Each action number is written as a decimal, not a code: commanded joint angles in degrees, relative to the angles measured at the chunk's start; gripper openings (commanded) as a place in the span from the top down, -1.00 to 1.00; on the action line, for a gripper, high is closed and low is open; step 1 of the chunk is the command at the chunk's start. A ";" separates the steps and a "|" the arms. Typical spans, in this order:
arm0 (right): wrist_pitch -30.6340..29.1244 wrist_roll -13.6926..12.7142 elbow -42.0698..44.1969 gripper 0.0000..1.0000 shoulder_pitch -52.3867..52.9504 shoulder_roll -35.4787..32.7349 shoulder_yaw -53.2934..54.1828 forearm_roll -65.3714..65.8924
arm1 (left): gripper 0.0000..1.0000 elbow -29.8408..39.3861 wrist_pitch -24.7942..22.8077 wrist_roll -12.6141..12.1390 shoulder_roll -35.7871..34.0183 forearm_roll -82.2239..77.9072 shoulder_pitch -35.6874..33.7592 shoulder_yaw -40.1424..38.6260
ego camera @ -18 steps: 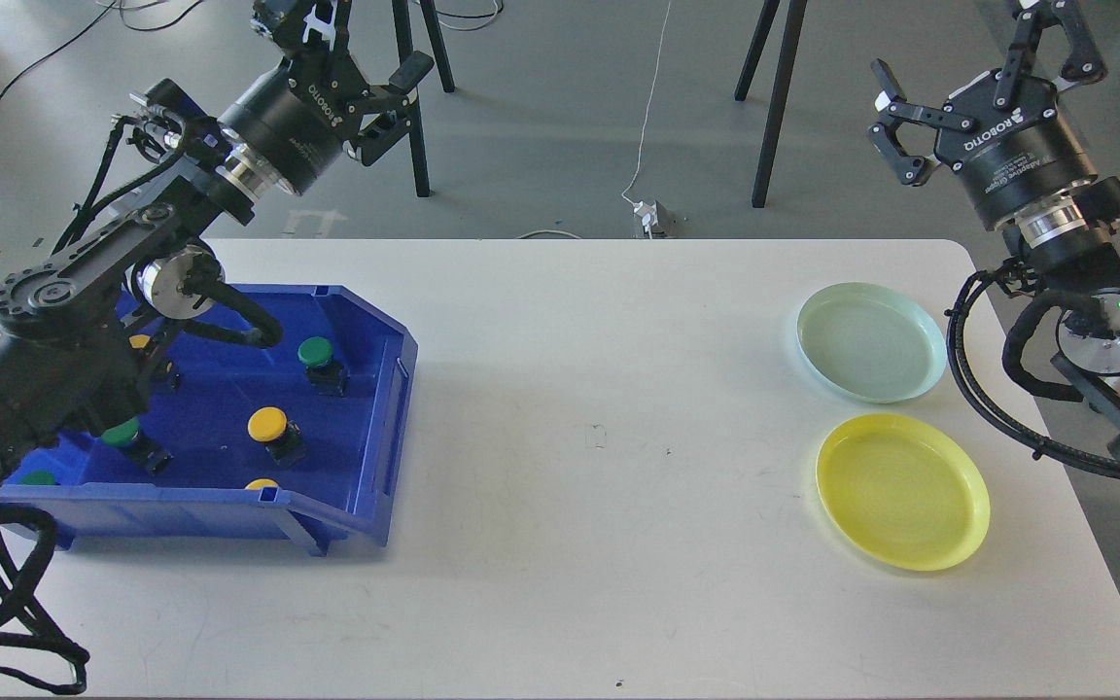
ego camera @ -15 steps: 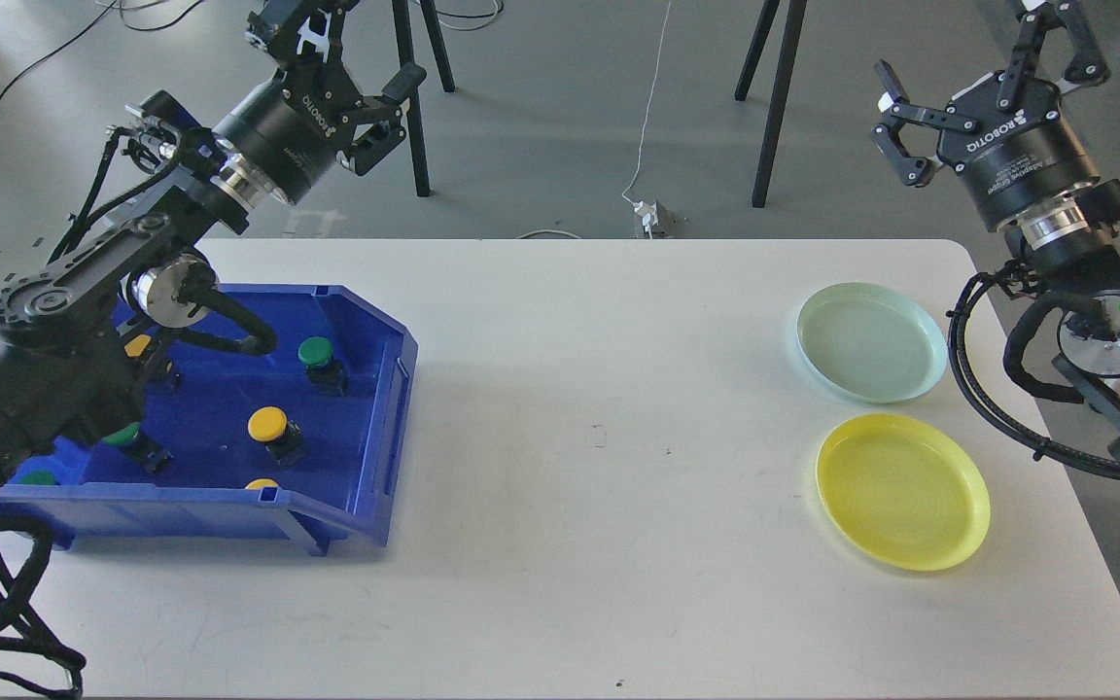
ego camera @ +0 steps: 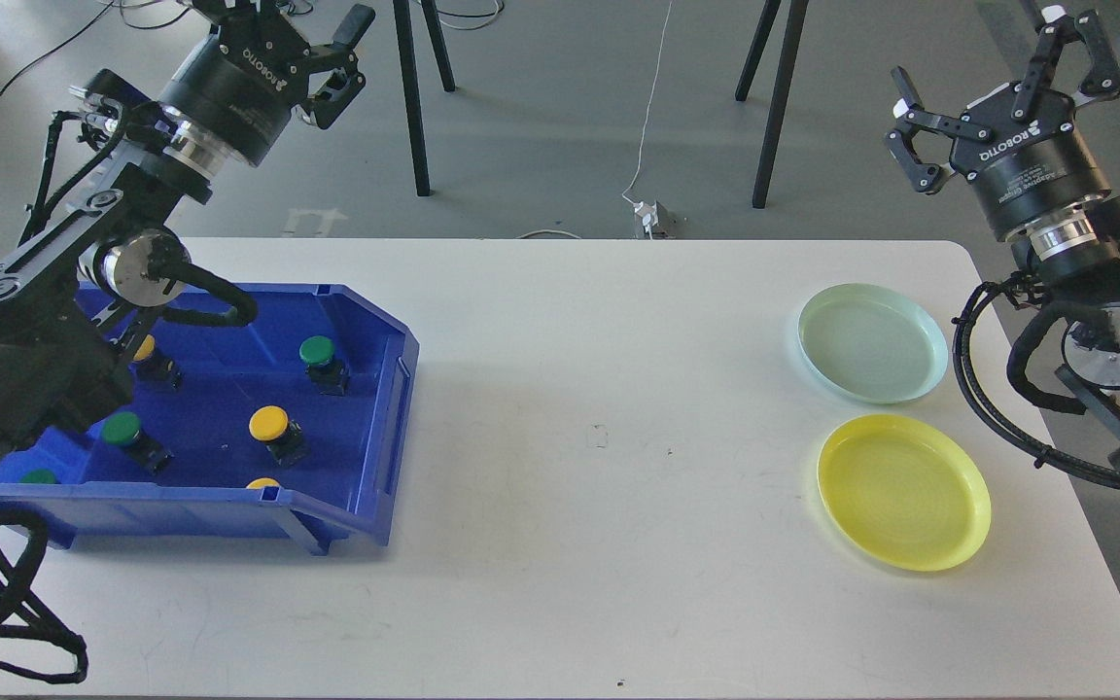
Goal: Pass button and place on color plate
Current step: 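Move the left gripper down into the blue bin toward a yellow button, then grasp the yellow button in the bin with the left gripper, then lift the yellow button out of the bin with the left gripper, then bring the right gripper to the yellow button held by the left gripper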
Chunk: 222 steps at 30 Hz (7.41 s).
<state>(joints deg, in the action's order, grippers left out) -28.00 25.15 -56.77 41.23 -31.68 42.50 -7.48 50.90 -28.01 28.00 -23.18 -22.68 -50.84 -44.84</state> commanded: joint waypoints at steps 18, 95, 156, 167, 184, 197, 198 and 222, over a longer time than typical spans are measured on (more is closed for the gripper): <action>0.00 -0.19 3.42 -0.98 -0.89 1.89 0.39 -0.08 | -0.98 30.65 0.01 0.00 -27.86 -34.25 -15.06 35.14; 0.00 -0.01 3.16 -0.98 -3.62 1.10 0.83 -0.16 | -0.02 -2.38 4.53 0.00 -17.16 -68.82 -8.84 59.34; 4.69 2.85 -5.88 -0.98 -8.71 -2.77 4.35 18.00 | 0.62 28.65 0.01 0.00 -27.29 -5.81 -12.44 36.23; 13.94 2.85 -19.25 -0.98 -13.46 0.56 0.66 37.36 | 0.62 24.86 5.24 0.00 -16.90 -5.19 -4.97 36.14; 14.11 2.85 -14.43 -0.98 -1.69 13.13 -13.40 37.37 | 0.62 24.69 5.33 0.00 -16.29 -0.70 -3.30 35.52; 14.11 2.85 -11.52 -0.98 1.04 17.35 -13.76 37.37 | 0.61 24.69 5.33 0.00 -16.29 -0.70 -3.30 35.44; 14.11 2.85 -11.52 -0.98 1.13 17.70 -13.76 37.37 | 0.61 24.69 5.33 0.00 -16.29 -0.70 -3.30 35.44; 13.76 2.85 -10.73 -0.07 1.66 18.76 -13.93 37.45 | 0.61 23.90 5.07 0.00 -16.20 0.35 -3.04 35.52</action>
<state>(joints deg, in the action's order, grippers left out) -14.25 28.00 -67.51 42.75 -12.85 28.65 29.99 74.80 -22.94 28.00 -39.38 -22.32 -53.88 -9.35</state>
